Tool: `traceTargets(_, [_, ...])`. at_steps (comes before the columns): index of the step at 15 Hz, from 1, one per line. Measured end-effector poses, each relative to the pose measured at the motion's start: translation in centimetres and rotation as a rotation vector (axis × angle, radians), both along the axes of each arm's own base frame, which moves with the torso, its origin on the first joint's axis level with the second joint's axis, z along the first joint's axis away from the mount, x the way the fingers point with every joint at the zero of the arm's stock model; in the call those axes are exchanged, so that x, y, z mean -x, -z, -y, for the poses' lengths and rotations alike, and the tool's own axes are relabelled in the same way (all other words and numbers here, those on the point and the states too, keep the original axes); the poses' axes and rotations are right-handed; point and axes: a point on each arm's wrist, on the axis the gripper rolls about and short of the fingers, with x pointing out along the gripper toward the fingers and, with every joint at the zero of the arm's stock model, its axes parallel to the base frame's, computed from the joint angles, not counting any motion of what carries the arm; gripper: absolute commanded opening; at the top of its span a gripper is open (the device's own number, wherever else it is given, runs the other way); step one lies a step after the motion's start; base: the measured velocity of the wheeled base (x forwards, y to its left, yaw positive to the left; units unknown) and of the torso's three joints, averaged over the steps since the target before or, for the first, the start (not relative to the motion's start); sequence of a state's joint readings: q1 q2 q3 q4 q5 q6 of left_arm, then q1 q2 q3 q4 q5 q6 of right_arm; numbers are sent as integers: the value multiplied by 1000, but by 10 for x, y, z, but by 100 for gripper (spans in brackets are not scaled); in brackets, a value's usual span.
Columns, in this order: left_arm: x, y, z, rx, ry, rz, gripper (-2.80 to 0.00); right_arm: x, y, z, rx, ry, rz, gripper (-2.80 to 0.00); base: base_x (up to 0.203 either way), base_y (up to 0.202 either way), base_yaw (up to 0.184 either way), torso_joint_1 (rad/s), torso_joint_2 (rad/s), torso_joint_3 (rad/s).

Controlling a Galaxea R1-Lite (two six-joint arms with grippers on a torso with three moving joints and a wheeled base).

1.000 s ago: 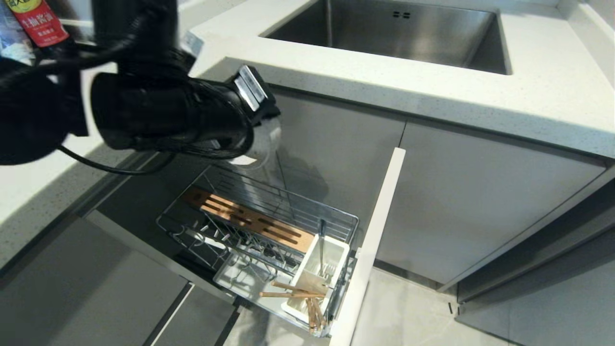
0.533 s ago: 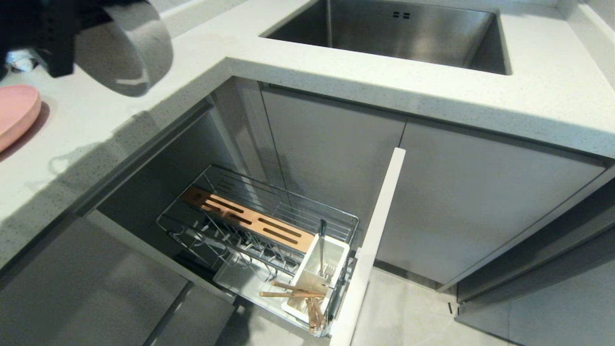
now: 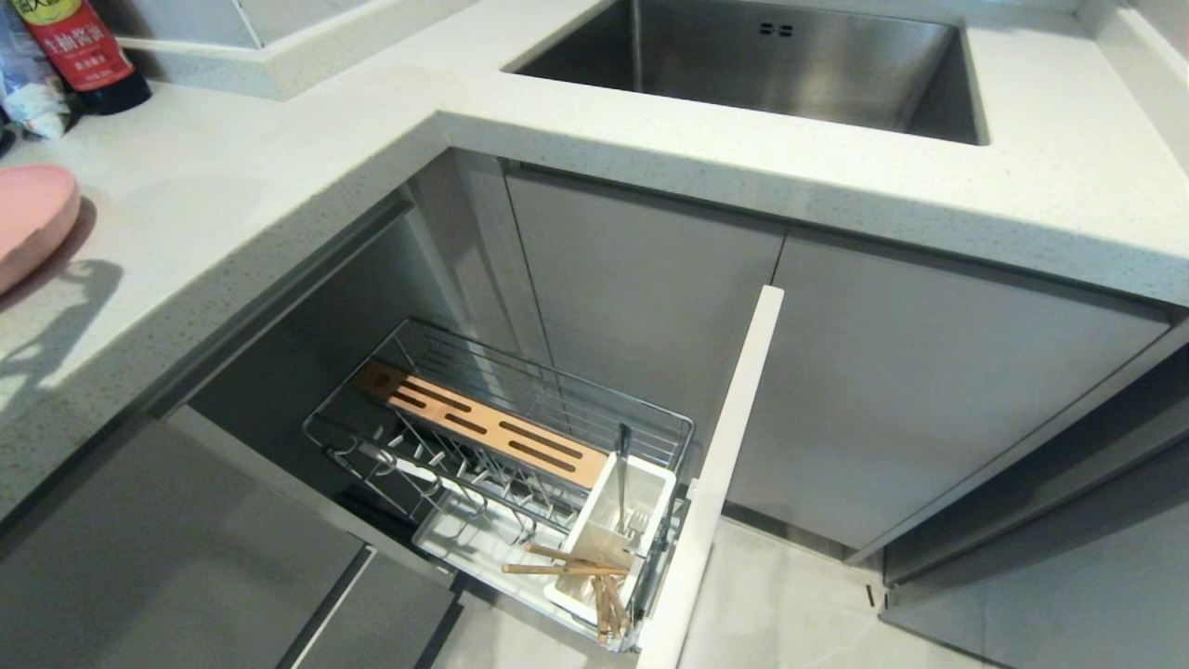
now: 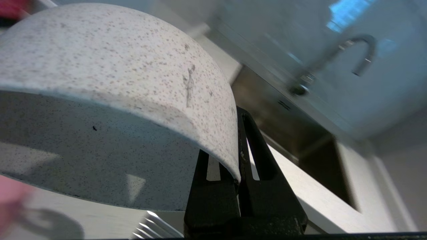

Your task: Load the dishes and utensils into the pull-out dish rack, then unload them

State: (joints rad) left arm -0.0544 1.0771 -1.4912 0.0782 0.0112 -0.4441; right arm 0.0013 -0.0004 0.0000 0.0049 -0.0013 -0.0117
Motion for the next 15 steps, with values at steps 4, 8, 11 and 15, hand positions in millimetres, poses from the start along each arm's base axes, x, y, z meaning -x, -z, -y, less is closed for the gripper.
traceTargets(4, [20,-2,-22,-68,-289,14,-280,0,0,0,0,0,0,-280,0,0,0,0,0,0])
traceTargets(8, [11,0,-37,-130,-450,-154,-280,0,0,0,0,0,0,-280,0,0,0,0,0,0])
traceTargets(11, [-1,1,-50,-119,-498,-363,-280,0,0,0,0,0,0,-280,0,0,0,0,0,0])
traceTargets(15, [-21,11,-64,-119,-491,-631,-280,0,0,0,0,0,0,-280,0,0,0,0,0,0])
